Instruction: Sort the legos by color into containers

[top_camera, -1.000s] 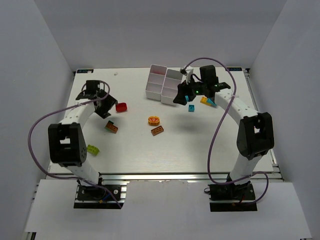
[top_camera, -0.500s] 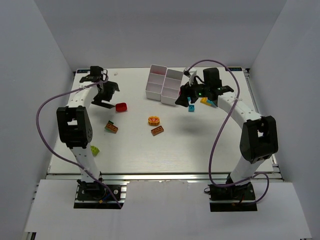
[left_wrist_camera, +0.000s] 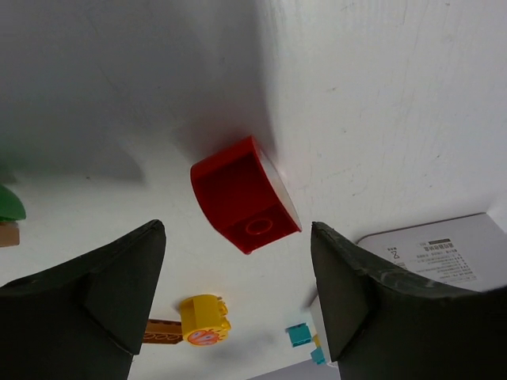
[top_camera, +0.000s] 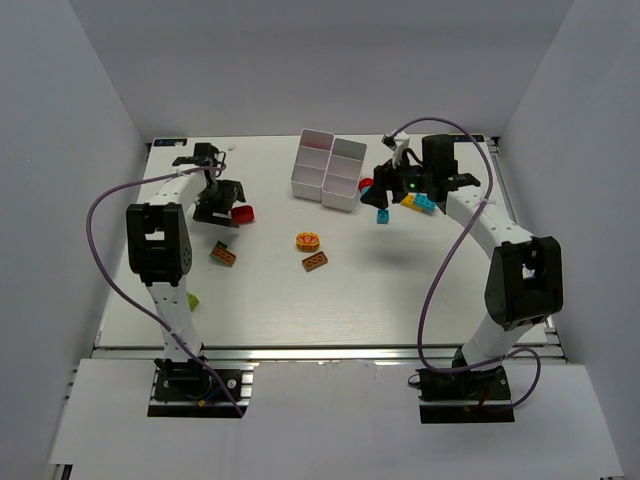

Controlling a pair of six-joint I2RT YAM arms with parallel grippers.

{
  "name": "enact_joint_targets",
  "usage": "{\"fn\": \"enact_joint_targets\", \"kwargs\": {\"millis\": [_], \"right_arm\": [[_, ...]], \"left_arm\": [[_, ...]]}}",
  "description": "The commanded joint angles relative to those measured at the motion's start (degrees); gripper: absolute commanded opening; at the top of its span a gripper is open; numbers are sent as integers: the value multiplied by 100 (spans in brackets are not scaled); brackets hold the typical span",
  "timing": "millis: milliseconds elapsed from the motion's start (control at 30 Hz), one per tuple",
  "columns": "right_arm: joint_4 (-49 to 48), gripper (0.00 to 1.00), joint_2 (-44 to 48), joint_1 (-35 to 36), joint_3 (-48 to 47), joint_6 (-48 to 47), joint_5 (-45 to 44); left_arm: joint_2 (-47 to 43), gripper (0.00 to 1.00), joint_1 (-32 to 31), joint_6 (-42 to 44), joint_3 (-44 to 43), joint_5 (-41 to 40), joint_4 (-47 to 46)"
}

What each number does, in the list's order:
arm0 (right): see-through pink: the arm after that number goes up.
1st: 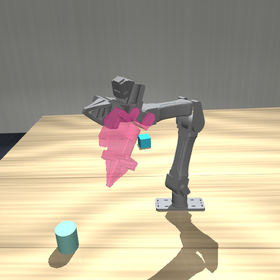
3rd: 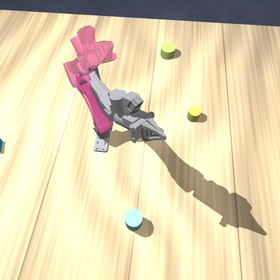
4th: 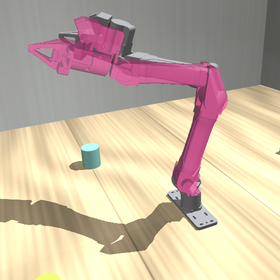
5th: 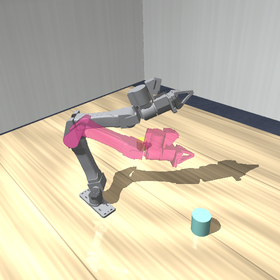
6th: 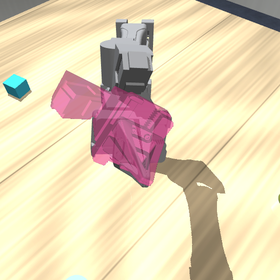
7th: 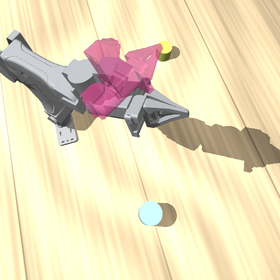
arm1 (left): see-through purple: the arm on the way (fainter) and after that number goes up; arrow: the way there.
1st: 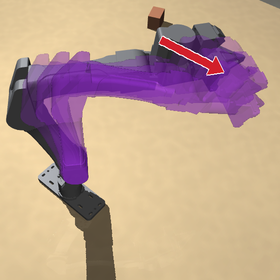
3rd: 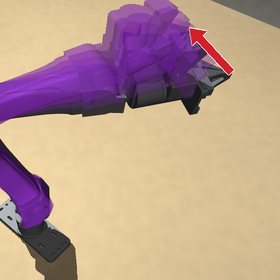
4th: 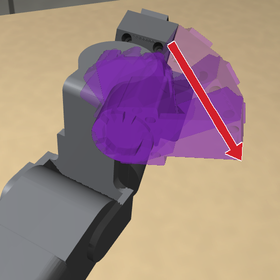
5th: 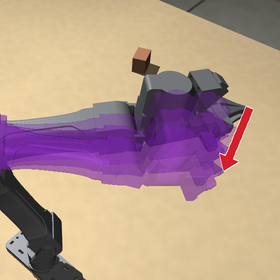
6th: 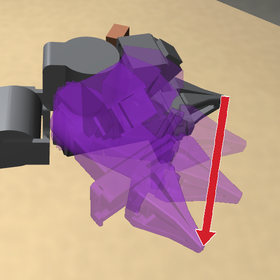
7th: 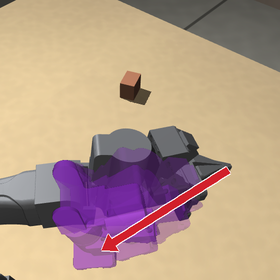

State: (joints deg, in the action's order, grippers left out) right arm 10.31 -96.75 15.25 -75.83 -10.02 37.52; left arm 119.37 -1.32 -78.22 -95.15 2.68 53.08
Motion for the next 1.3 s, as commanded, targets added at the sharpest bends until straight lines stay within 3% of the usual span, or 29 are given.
{"fn": "enact_joint_targets", "kwargs": {"millis": [0, 267, 367, 433, 667, 867, 1167, 1267], "right_arm": [[-213, 73, 279, -22, 95, 70, 133], [-327, 73, 403, -74, 279, 123, 186], [-328, 73, 438, -101, 288, 141, 203], [-345, 73, 481, -109, 315, 132, 221], [-424, 73, 657, -145, 446, 97, 265], [-459, 73, 824, -206, 613, -26, 212], [-512, 74, 1096, -320, 938, -44, 195], [-530, 74, 1185, -373, 1009, -44, 186]], "left_arm": [[60, 83, -35, -185, -249, 22, -87], [332, 73, -35, -229, -407, 5, -70], [315, 54, -35, -238, -399, 57, -140], [219, 33, -35, -229, -241, 119, -402], [-335, 0, -166, 683, -144, 426, -982], [-915, 0, -807, 1695, -240, 900, -2073], [-56, 0, -1476, 958, -1795, 1041, -2345], [200, 0, -1546, 633, -2261, 1112, -2837]]}}
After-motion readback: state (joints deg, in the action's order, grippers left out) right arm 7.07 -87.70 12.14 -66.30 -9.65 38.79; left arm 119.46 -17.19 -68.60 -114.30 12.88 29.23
